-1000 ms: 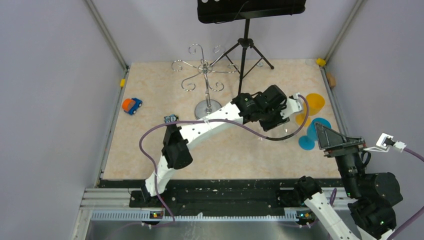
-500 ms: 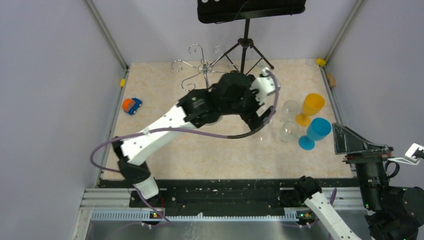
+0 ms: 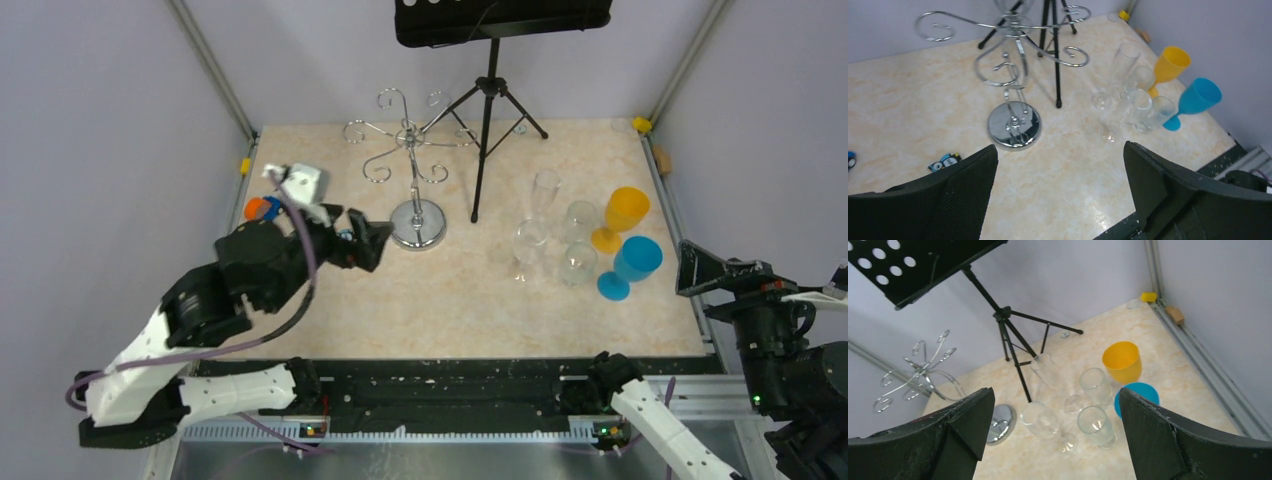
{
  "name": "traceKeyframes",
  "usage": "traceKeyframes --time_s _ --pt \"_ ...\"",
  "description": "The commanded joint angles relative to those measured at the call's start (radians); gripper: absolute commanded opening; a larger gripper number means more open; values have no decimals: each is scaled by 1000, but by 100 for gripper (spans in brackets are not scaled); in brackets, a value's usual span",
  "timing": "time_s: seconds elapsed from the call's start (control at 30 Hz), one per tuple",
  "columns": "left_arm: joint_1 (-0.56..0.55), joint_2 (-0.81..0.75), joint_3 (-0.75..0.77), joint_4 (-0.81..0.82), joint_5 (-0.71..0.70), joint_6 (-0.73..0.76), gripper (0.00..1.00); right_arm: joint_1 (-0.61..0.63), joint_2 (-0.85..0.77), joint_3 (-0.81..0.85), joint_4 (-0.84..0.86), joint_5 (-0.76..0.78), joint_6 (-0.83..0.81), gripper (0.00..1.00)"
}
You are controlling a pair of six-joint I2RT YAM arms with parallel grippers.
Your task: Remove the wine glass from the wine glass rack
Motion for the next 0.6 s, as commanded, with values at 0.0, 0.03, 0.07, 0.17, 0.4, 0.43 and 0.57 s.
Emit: traceKeyframes --time_s 0.0,0.03,0.07,0.17,0.4,0.43,0.57 --pt "0 -228 -138 28 -224 -94 99 10 50 81 -132 99 -81 97" --pt "-1 -281 -165 25 -244 -101 99 10 55 92 -151 112 -90 97" --pt "0 -325 -192 18 -264 -110 99 10 58 100 -173 126 -94 97" --pt "0 -421 -226 -17 -307 -137 99 10 56 121 -202 157 -105 97" --pt "-1 -504 -249 -89 -365 -164 99 10 25 139 -204 179 -97 98" --pt "-1 -506 -249 -89 -366 -161 99 10 21 139 -202 179 -95 98" --pt "-1 -503 -249 -89 -365 -147 99 10 11 128 -192 185 -86 98"
